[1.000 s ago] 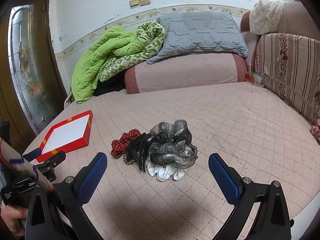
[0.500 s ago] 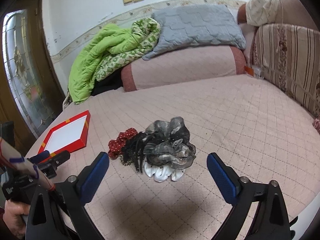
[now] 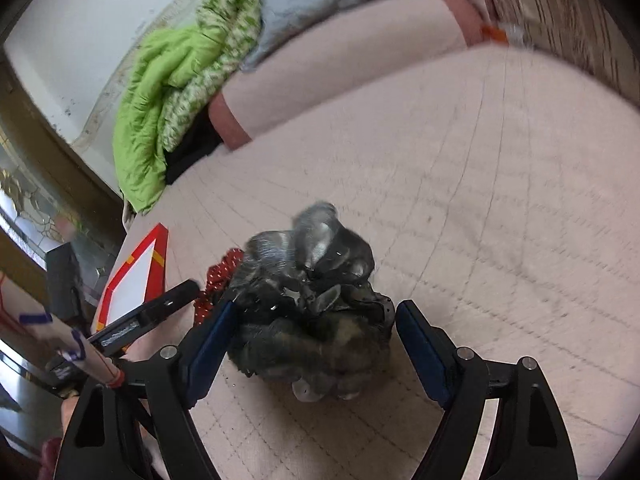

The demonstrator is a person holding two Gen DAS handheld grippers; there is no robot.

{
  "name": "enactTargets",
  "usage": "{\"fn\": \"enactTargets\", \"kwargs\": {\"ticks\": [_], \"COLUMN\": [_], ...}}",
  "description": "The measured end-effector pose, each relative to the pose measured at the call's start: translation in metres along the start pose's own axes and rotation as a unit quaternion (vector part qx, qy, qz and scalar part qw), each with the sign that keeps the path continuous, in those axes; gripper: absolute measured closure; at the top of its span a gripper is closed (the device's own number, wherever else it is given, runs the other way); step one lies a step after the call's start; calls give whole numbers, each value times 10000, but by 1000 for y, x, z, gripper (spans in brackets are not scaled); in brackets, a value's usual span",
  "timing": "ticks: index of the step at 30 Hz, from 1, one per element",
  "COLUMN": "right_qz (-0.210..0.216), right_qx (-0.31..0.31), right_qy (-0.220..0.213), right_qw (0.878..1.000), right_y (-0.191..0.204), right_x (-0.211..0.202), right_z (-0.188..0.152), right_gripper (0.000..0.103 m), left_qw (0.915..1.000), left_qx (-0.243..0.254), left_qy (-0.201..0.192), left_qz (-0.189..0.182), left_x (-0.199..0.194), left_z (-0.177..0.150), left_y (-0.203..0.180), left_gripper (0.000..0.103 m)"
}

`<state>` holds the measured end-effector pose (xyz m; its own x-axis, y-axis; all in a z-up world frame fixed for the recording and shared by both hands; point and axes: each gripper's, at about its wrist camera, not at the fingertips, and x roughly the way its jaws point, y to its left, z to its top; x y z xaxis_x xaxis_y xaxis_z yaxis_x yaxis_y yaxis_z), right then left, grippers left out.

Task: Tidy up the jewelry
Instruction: 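Grasp the red polka-dot scrunchie with left tool while right tool grasps grey scrunchie, then carry the red scrunchie with left tool while right tool carries grey scrunchie to tray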

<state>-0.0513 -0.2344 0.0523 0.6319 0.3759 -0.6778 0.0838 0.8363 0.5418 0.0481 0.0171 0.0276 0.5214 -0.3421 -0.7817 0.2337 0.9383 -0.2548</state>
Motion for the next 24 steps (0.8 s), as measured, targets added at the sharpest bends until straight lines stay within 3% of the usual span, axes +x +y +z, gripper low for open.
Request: {"fn": "enactTargets", "kwargs": {"ticks": [2,4,5,14,24], "right_qz": [-38,-100,-104,-12,122], "right_qx": [39,-3,-26,-399,-506], "right_qy": [182,97,30,-1053,-1173], "right_qw": [9998,9999,9999,9936,9917], "right_y": [-4,-4,-4,11,23], "right_x": [9,5,3,-41,-46], "right_z": [-1,-1,-1,3,2], "right_gripper": [64,77,81,84,84], "left_qw": [9997,9998,9995,9962,9920], "left_qx": [70,151,203,348,509], "left_qy": [233,134,109,-754,-1152], "left_qz": [-95,-91,-238,-263,86], "left_x": [15,14,13,-27,-57], "left_z": [-1,-2,-1,1,-1], "left_y": [-2,-3,-5,-12,-12], "left_gripper": [65,76,94,95,95]}}
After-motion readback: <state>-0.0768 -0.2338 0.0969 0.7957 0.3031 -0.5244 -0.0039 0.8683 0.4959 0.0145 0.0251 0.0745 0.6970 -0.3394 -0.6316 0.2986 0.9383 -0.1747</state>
